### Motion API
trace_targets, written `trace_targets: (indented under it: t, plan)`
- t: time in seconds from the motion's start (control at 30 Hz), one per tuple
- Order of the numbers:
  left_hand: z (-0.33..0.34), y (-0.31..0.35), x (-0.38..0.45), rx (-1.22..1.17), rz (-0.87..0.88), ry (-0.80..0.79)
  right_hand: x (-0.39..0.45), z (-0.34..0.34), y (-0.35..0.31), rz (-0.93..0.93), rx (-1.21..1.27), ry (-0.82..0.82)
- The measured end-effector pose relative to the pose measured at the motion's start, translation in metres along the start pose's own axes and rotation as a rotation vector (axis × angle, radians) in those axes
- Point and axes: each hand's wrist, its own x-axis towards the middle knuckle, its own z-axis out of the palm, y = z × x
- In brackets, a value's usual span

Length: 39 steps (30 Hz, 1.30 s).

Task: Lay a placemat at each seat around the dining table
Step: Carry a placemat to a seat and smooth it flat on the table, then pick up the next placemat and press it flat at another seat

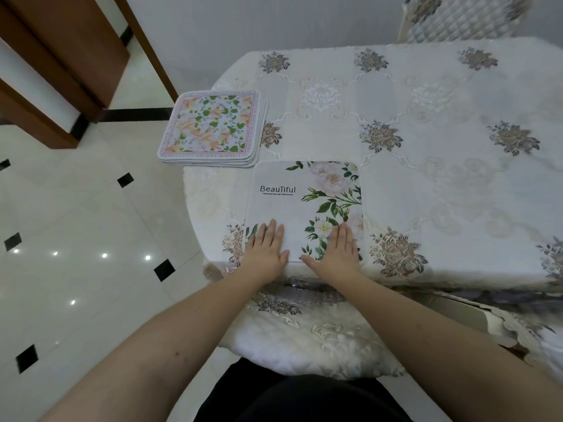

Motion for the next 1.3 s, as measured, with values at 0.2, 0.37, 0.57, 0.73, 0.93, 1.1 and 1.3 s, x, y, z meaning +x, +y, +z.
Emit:
trace_targets:
  t: [0.2,0.37,0.57,0.73,0.93,1.1,1.3]
  plan:
    - [-0.002,-0.014,-0.004,0.080,0.016,-0.050,-0.005,-0.010,0.030,-0.106,-0.068,-0.018]
    - [-0.010,-0.032,-0.014,0.178,0.104,-0.031,-0.012,-0.031,0.046,-0.140,-0.137,-0.075]
    - [-0.019,-0.045,-0.041,0.194,0.080,-0.017,-0.035,-0.046,0.036,-0.110,-0.193,-0.072]
    - [-0.032,-0.057,-0.078,0.144,0.076,0.144,-0.069,-0.054,-0.002,-0.135,-0.070,-0.021]
    - [-0.044,-0.079,-0.145,0.080,0.031,0.329,-0.132,-0.048,-0.070,-0.235,-0.082,0.159]
    - [-0.043,-0.111,-0.219,0.056,0.022,0.335,-0.187,-0.033,-0.125,-0.260,-0.125,0.247]
    - [-0.032,-0.159,-0.297,0.017,-0.049,0.358,-0.240,-0.005,-0.207,-0.362,-0.143,0.276]
